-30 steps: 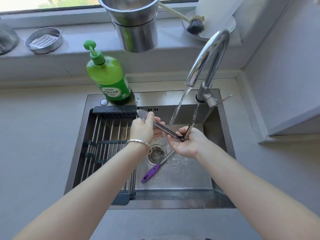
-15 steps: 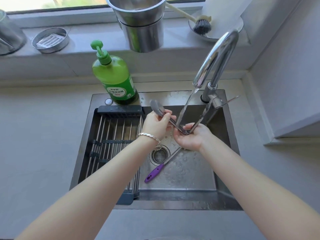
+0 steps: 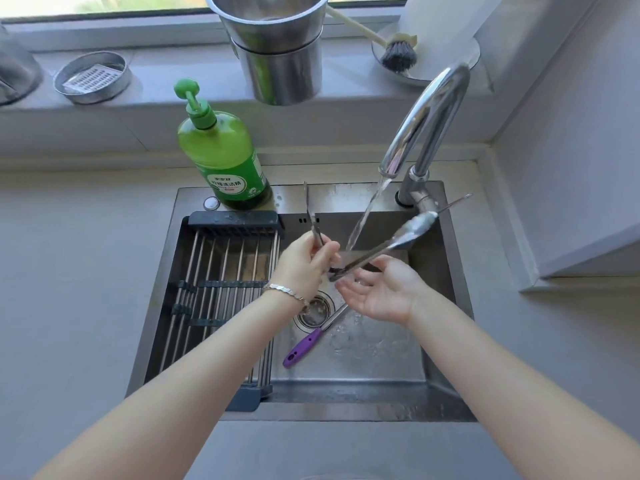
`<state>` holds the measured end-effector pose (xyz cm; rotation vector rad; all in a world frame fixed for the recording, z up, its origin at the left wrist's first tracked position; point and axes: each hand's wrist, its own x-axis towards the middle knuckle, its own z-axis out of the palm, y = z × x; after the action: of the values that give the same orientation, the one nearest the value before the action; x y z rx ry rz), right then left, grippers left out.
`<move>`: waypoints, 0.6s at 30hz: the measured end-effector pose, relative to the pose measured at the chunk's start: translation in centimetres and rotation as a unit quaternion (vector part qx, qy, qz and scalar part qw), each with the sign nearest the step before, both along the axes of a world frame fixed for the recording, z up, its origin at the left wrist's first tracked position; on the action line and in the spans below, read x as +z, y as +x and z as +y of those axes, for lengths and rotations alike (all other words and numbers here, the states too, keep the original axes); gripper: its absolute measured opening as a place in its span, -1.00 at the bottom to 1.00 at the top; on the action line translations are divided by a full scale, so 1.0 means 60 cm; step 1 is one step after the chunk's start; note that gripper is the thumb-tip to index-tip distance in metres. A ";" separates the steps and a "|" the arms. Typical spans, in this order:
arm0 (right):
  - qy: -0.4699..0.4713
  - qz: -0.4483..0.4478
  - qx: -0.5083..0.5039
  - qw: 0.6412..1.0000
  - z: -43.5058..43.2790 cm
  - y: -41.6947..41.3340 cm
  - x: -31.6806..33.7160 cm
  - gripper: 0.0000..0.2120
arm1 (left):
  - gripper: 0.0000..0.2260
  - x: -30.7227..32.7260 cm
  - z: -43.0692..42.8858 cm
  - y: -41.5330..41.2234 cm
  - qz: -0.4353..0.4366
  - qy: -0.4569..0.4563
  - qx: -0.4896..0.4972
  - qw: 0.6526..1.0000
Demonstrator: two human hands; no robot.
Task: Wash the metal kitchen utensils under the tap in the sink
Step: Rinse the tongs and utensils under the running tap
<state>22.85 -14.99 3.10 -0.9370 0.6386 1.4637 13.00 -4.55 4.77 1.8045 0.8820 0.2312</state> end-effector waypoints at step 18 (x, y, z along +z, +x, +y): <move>0.107 -0.255 -0.018 0.961 0.015 -0.036 -0.003 -0.83 | -0.80 0.063 0.013 -0.079 0.036 0.192 -0.120 0.973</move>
<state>20.69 -14.07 2.95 -1.0684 0.1127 1.1619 8.29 -3.79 8.52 2.2722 0.6903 0.1906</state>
